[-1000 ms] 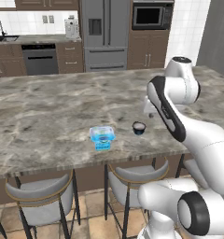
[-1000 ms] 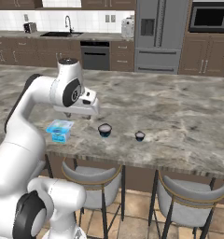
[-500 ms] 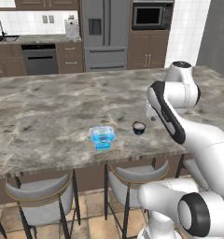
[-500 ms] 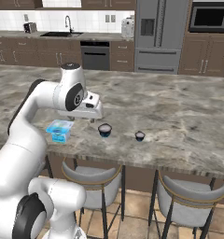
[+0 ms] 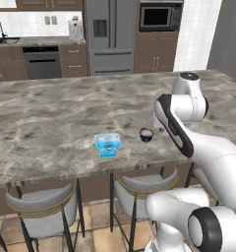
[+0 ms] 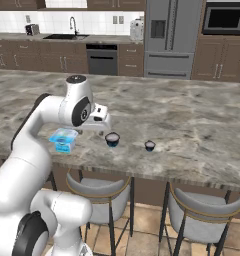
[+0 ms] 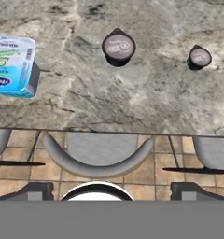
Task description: Stack the yogurt containers by placing the smaller containers on top of the larger containers.
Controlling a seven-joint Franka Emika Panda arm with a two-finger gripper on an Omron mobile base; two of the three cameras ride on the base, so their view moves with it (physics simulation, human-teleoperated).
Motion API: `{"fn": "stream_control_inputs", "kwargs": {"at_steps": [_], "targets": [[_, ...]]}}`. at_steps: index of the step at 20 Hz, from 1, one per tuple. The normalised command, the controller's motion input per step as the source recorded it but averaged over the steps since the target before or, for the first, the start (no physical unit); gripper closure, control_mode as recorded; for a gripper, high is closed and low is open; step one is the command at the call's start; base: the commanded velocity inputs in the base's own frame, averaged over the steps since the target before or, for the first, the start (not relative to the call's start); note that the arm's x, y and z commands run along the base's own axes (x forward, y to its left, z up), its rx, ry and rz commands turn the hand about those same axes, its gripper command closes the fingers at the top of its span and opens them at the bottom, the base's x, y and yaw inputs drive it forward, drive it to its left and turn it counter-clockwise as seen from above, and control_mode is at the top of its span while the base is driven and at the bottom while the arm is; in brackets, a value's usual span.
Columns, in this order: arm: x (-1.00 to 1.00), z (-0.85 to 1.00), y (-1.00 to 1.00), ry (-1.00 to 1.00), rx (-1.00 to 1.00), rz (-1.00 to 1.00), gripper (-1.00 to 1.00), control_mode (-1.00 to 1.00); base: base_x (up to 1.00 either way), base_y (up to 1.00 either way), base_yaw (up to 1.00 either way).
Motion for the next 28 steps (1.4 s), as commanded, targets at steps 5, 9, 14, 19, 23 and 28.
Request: {"fn": "stream_control_inputs", "kwargs": {"at_steps": [5, 9, 14, 19, 23, 28], "targets": [[0.05, -0.09, 0.00, -0.03, 0.00, 0.03, -1.00, -1.00, 0.00, 0.00, 0.00], [0.08, -0.06, 0.00, -0.01, 0.00, 0.02, -1.00, -1.00, 0.00, 0.00, 0.00], [0.18, -0.04, 0.00, -0.01, 0.01, 0.00, -1.00, -1.00, 0.00, 0.00, 0.00], [0.25, -0.03, 0.00, 0.00, 0.00, 0.00, -1.00, -1.00, 0.00, 0.00, 0.00], [0.23, -0.08, 0.00, 0.00, 0.00, 0.00, -1.00, -1.00, 0.00, 0.00, 0.00], [0.16, -0.13, 0.00, 0.00, 0.00, 0.00, -1.00, -1.00, 0.00, 0.00, 0.00]]}}
